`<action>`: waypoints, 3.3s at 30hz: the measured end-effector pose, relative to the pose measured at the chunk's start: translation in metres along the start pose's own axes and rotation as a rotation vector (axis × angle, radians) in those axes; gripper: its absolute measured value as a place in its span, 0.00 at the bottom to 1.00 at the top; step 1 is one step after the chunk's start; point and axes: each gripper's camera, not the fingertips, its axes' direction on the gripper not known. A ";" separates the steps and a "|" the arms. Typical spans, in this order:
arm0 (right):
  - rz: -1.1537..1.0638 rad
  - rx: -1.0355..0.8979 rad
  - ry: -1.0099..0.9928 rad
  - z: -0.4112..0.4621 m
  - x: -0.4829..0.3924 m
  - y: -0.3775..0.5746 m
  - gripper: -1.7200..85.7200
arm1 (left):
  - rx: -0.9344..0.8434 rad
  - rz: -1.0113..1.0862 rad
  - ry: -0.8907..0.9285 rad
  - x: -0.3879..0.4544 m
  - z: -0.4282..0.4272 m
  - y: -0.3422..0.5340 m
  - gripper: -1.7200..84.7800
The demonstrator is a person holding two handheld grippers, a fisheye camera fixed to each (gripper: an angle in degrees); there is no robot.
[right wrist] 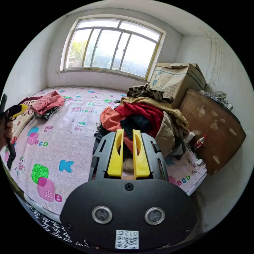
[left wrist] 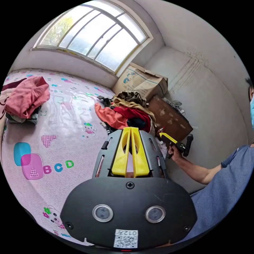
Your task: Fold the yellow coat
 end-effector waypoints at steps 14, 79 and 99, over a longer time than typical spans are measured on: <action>0.279 0.003 -0.094 0.083 0.403 -0.125 0.06 | -0.257 0.087 0.019 0.091 0.212 0.078 0.02; -0.283 0.012 0.188 0.200 0.346 -0.313 0.17 | -0.168 1.257 -0.735 0.264 0.808 0.050 0.02; -0.408 0.140 0.333 0.183 0.151 -0.234 0.11 | -0.043 1.046 -0.659 0.272 0.691 0.007 0.02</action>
